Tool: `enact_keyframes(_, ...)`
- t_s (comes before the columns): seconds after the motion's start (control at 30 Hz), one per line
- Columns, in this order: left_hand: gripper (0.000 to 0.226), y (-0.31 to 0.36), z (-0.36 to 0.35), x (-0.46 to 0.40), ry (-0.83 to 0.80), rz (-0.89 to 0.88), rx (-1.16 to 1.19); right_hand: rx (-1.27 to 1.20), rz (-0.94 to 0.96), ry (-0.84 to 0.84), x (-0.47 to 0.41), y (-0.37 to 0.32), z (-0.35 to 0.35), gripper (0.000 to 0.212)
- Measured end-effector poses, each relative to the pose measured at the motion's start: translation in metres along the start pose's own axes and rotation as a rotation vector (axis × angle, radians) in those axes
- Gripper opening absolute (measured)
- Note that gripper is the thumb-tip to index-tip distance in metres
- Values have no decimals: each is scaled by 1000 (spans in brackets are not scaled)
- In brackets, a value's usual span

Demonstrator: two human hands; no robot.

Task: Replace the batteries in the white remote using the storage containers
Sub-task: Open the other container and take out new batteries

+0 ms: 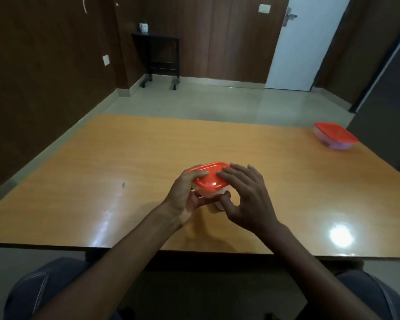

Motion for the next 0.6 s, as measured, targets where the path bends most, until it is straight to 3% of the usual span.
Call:
enact_keyframes(0.1,54,-14,-15,-1,-5,23,-11,-13,46,-81,7,4,3,51)
enact_keyframes(0.2,69,-21,-23,-6,2,58,58,56,124,-130,10,2,0,60)
enact_keyframes(0.37,95,-36,-31,-9,41,181,159,48,236,-48,11,-10,-1,59)
enact_keyframes(0.6,74,-34,-39,-8,-3,218,471,-56,231,96,15,-29,-3,45)
Point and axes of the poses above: each hand's wrist, its own x-axis away from the middle knuckle, its own z-axis out of the back of the hand, y = z × x, the point moved 9 cm from there along -x, towards the middle knuckle, and after that the axes turned 15 degrees about y, right-handed, at the moved point
